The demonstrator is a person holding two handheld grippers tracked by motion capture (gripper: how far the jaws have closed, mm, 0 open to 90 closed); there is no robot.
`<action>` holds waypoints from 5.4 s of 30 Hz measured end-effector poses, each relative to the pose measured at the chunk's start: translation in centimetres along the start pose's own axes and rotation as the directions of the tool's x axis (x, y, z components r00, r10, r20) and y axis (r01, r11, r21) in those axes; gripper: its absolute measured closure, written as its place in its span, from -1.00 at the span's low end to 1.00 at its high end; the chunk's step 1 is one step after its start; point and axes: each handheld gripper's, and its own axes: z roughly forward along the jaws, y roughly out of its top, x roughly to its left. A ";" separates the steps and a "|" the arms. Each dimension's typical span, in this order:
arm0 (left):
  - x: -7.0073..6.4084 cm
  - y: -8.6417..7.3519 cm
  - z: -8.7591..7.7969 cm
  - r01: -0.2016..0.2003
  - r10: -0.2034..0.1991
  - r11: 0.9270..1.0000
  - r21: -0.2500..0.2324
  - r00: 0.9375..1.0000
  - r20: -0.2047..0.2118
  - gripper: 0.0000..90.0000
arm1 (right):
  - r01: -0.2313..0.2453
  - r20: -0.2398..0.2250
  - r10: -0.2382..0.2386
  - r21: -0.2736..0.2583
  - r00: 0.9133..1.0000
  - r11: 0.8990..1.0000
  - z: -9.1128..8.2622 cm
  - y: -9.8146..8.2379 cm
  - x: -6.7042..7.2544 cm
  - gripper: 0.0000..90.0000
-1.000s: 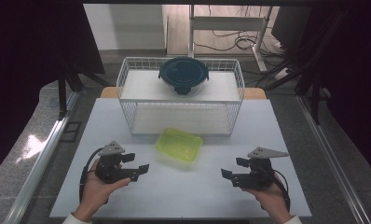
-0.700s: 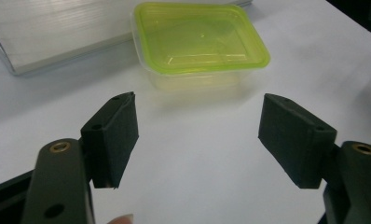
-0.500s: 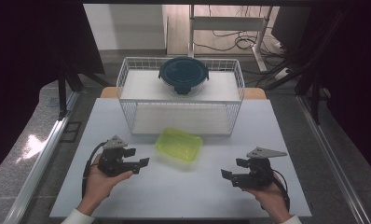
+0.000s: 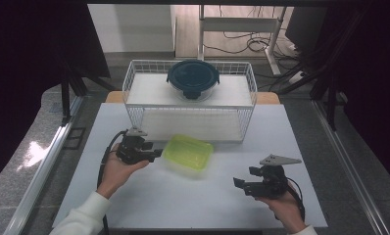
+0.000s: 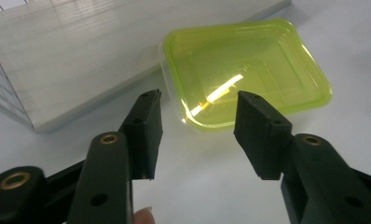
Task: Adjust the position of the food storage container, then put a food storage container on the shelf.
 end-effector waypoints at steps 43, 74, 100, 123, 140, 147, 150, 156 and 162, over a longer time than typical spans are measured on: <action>2.2 3.5 9.1 -0.047 0.057 0.969 0.241 0.998 -0.034 1.00 | -0.006 0.023 0.006 0.019 1.000 1.000 0.4 -0.3 -0.5 -0.50; -3.9 1.2 9.6 -0.105 0.074 0.963 0.250 0.988 0.132 1.00 | -0.004 0.029 0.004 0.017 1.000 1.000 0.2 -0.3 -0.4 -0.50; -1.6 -0.1 2.7 0.038 -0.046 0.995 0.089 0.995 0.091 0.90 | -0.028 0.041 0.028 0.006 0.999 1.000 0.1 -0.3 -1.5 -0.50; -1.9 -0.9 -0.6 0.151 -0.154 0.988 0.032 0.981 0.115 -0.35 | -0.064 0.029 0.064 -0.001 0.998 0.998 0.1 -0.5 -2.8 -0.50; -1.8 -0.5 1.9 0.213 -0.220 0.975 0.061 0.961 0.167 -0.43 | -0.166 -0.036 0.165 -0.008 0.986 0.986 0.9 1.8 -4.9 -0.24; -1.6 -0.6 3.4 0.254 -0.266 0.964 0.083 0.945 0.192 -0.41 | -0.221 -0.032 0.221 0.023 0.975 0.975 2.7 2.7 -6.0 -0.18; -1.6 -0.6 4.3 0.280 -0.295 0.955 0.098 0.932 0.209 -0.39 | -0.246 -0.048 0.249 0.045 0.967 0.968 3.8 3.0 -6.4 -0.14; -1.9 -0.3 5.7 0.316 -0.332 0.943 0.104 0.908 0.255 -0.29 | -0.285 -0.078 0.292 0.094 0.953 0.954 5.8 3.3 -6.5 -0.04; -2.0 -0.4 7.5 0.327 -0.354 0.935 0.137 0.886 0.299 -0.20 | -0.313 -0.087 0.326 0.136 0.941 0.940 7.2 3.0 -6.7 0.05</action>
